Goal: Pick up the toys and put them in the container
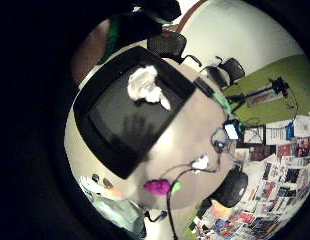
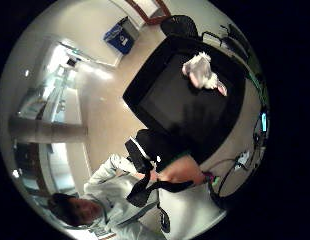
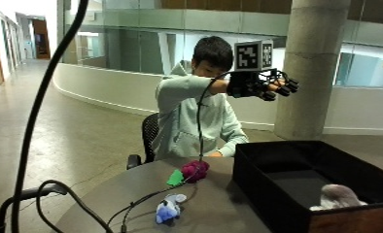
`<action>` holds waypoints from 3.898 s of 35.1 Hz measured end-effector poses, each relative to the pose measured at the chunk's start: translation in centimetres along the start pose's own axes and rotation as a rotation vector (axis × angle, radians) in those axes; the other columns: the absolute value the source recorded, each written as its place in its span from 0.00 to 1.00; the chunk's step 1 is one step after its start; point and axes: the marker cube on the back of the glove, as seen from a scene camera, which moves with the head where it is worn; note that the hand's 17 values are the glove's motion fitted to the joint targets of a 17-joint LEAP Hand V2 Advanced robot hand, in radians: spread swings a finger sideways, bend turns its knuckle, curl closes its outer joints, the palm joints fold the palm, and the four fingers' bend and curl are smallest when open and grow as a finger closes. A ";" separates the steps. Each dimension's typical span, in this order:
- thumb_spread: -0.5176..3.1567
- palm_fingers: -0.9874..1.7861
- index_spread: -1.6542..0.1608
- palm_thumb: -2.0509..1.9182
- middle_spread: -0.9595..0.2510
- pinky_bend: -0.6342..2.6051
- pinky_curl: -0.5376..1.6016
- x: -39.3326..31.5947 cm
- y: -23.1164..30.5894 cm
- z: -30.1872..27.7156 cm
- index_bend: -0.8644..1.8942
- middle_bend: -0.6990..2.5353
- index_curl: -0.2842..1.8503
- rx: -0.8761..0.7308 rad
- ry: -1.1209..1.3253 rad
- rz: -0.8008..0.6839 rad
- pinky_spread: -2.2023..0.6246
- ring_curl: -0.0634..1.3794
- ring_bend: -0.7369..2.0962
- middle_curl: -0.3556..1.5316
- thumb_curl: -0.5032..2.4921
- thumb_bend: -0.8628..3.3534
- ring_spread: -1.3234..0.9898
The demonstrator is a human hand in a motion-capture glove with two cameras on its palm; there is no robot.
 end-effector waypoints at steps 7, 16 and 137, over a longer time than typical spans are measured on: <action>0.42 0.26 0.79 0.51 0.78 0.45 0.44 6.7 5.2 -1.0 0.34 0.29 0.28 -0.071 0.085 0.122 0.78 0.23 0.37 0.37 0.31 0.19 0.54; 0.43 0.28 0.78 0.51 0.78 0.42 0.43 16.9 13.5 1.3 0.34 0.27 0.26 -0.208 0.092 0.299 0.79 0.23 0.34 0.37 0.29 0.19 0.55; 0.47 0.29 0.78 0.53 0.83 0.37 0.43 8.2 16.6 3.8 0.35 0.27 0.25 -0.016 -0.027 0.128 0.78 0.24 0.33 0.34 0.28 0.20 0.56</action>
